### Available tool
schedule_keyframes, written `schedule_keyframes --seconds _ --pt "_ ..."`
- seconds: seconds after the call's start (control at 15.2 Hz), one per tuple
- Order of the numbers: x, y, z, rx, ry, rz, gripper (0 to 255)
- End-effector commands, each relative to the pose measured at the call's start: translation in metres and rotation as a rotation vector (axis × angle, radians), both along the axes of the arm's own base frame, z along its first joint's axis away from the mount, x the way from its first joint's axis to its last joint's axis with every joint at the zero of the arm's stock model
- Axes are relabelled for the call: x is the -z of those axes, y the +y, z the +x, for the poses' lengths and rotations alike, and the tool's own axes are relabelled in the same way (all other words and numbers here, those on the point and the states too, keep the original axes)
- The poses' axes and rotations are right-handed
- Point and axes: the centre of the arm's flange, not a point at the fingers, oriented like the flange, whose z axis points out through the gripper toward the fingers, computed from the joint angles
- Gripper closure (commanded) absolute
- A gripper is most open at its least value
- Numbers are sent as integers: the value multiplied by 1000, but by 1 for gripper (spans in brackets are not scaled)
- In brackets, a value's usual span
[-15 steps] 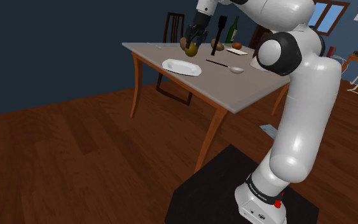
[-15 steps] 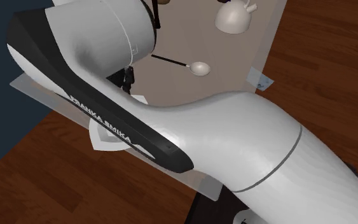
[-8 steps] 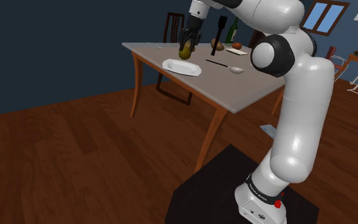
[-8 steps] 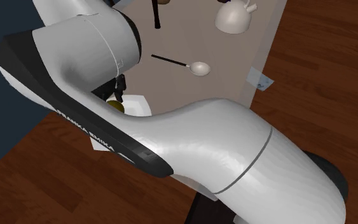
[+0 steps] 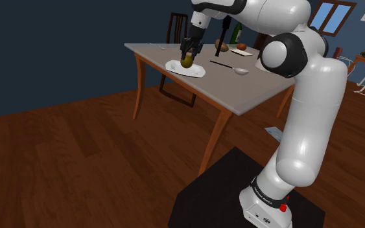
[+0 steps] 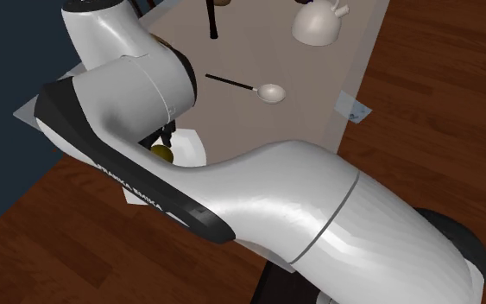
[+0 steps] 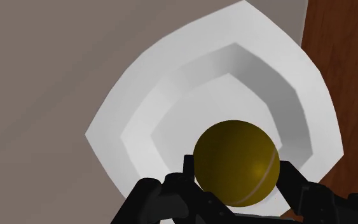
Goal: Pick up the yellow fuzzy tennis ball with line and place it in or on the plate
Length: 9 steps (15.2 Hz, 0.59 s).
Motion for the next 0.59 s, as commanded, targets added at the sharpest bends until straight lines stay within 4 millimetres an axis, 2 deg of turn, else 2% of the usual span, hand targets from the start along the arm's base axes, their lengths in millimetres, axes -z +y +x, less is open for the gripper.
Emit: schedule_keyframes --seconds 0.0,0.53 --pt "11 -1 1 0 -1 0 255" --pt "15 -1 1 0 -1 0 255"
